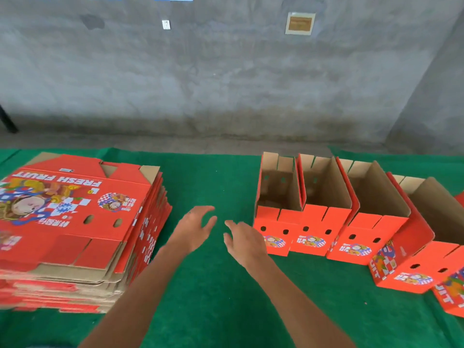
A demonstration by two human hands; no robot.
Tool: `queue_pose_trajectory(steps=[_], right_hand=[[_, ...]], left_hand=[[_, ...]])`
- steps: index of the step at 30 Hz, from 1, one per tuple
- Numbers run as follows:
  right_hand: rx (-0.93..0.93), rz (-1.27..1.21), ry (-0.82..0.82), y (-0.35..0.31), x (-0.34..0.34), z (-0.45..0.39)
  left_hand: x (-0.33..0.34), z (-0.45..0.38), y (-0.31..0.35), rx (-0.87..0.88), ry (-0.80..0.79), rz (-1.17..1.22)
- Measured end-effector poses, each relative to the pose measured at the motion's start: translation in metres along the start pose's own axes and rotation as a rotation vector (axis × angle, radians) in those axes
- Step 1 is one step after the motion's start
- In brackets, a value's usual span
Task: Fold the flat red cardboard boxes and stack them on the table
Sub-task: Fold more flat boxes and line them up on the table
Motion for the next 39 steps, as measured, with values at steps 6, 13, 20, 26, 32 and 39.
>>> queue_pose_trajectory(steps=[6, 13, 20, 26, 32, 39], right_hand=[[-0.223, -0.258, -0.031, -0.131, 0.003, -0.002], [-0.301, -0.406, -0.117, -0.226, 0.047, 0.006], [-0.201, -0.448, 0.0, -0.25, 0.048, 0.007], [-0.032, -0.828, -0.061, -0.259, 0.055, 0.009], [0.211, -1.243, -0.153, -0.251, 0.06, 0.008], [0.276, -1.325, -0.006, -0.21, 0.045, 0.024]], left_hand=[[-0.137, 0.104, -0.104, -0.209, 0.286, -0.458], [-0.195, 0.18, -0.172, -0.563, 0.163, -0.441], [-0.198, 0.201, -0.184, -0.536, -0.012, -0.61], [-0.219, 0.199, -0.169, -0.267, 0.186, -0.701], [-0.211, 0.2, -0.169, -0.191, 0.252, -0.574], [-0.191, 0.2, -0.12, 0.039, 0.391, -0.465]])
Point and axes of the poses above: each hand's wrist, its own z-axis away from the middle knuckle, its own x-axis out of the palm, y = z × x, the point moved 6 cm from there along -z, towards the middle knuckle, and after that the axes turned 5 degrees about -y, right-handed, at the moved point
